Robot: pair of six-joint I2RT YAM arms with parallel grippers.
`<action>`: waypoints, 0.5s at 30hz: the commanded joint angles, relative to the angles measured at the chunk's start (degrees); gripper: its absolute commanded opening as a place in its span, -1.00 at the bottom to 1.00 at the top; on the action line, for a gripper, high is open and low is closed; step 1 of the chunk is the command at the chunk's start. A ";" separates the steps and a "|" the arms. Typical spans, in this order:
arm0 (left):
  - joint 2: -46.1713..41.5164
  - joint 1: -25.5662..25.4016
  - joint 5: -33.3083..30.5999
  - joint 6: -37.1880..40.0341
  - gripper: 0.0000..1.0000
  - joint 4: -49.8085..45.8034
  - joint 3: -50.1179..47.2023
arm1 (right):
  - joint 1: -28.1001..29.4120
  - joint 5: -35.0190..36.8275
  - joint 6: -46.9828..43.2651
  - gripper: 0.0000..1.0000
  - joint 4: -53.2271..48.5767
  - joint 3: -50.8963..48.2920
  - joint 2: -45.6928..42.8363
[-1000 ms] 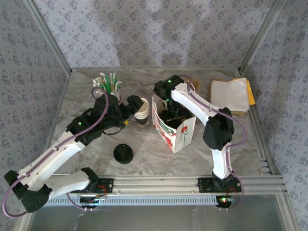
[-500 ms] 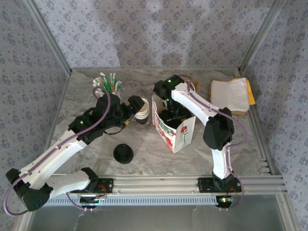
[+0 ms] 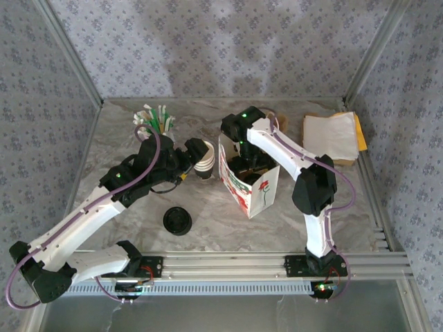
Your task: Pack the takeout coffee
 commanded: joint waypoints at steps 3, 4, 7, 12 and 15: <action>0.31 -0.59 0.46 1.57 0.92 1.45 2.92 | 0.17 1.14 0.49 0.90 -6.96 1.19 -1.26; 0.50 -0.65 0.57 1.96 0.92 1.41 3.33 | 0.17 1.14 0.49 0.90 -6.85 1.15 -1.32; 1.43 -0.85 0.84 4.00 0.94 1.29 5.08 | 0.20 1.27 0.67 0.90 -6.67 1.24 -1.34; 2.01 -0.96 0.17 7.99 0.97 0.39 7.83 | 0.22 1.39 0.67 0.89 -6.66 1.31 -1.60; 3.17 -1.02 0.61 11.99 0.99 -1.29 11.52 | 0.25 1.36 0.60 0.89 -6.59 1.19 -1.52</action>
